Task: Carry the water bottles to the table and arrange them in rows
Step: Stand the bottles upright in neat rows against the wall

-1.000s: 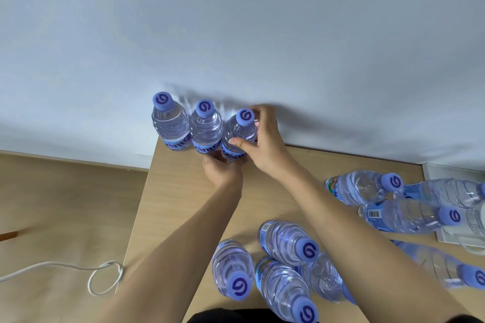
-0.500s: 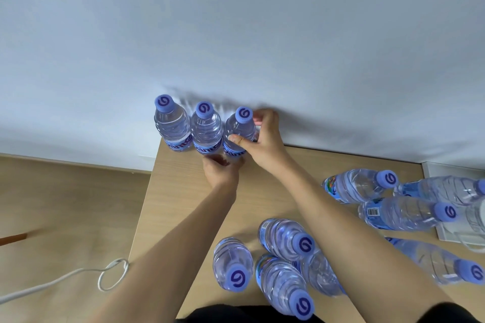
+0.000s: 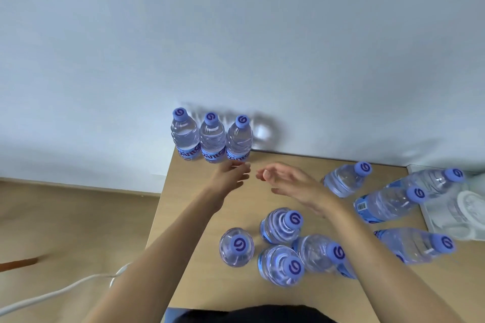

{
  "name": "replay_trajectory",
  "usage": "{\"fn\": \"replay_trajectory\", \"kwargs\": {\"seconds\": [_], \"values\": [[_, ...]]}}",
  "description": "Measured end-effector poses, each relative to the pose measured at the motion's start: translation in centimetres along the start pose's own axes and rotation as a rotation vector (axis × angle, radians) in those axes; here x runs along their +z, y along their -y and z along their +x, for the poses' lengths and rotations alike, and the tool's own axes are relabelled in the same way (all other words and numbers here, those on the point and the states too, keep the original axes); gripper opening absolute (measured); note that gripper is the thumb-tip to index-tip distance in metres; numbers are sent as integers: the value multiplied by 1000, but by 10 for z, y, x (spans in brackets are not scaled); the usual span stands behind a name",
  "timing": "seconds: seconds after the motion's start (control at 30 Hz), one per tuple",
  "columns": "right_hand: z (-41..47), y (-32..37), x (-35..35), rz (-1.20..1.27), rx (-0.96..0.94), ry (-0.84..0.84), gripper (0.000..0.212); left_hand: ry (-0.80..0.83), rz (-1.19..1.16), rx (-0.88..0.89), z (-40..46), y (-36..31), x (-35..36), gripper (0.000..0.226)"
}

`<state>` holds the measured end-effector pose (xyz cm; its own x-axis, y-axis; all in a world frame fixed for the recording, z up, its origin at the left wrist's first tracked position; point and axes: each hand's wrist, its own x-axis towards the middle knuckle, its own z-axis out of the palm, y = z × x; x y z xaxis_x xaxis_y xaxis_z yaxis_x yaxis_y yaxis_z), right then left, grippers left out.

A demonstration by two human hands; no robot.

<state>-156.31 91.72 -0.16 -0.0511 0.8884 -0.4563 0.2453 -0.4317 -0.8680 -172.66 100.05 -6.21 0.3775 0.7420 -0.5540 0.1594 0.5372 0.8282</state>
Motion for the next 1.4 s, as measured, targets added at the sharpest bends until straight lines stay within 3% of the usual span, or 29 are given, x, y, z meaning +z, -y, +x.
{"fn": "replay_trajectory", "kwargs": {"seconds": [0.23,0.5,0.57,0.83,1.1,1.2,1.33,1.4], "values": [[-36,-21,8,-197,10,113,53,14,8,65,-28,-2,10,12],[-43,-36,-3,-519,60,96,69,-23,-38,79,-49,8,3,6],[-44,-39,-6,-544,82,87,63,-36,-41,71,-52,11,1,8],[-33,-42,-14,-222,-62,-113,39,31,4,60,-61,15,-2,16],[-24,4,-25,186,-295,-299,8,283,233,139,-62,-1,0,69],[-21,35,-31,198,-360,-354,18,403,277,219,-65,-16,7,66],[-14,78,-37,308,-413,-327,39,416,213,261,-75,-40,20,54],[-11,95,-36,402,-409,-300,29,375,186,310,-79,-48,28,50]]}}
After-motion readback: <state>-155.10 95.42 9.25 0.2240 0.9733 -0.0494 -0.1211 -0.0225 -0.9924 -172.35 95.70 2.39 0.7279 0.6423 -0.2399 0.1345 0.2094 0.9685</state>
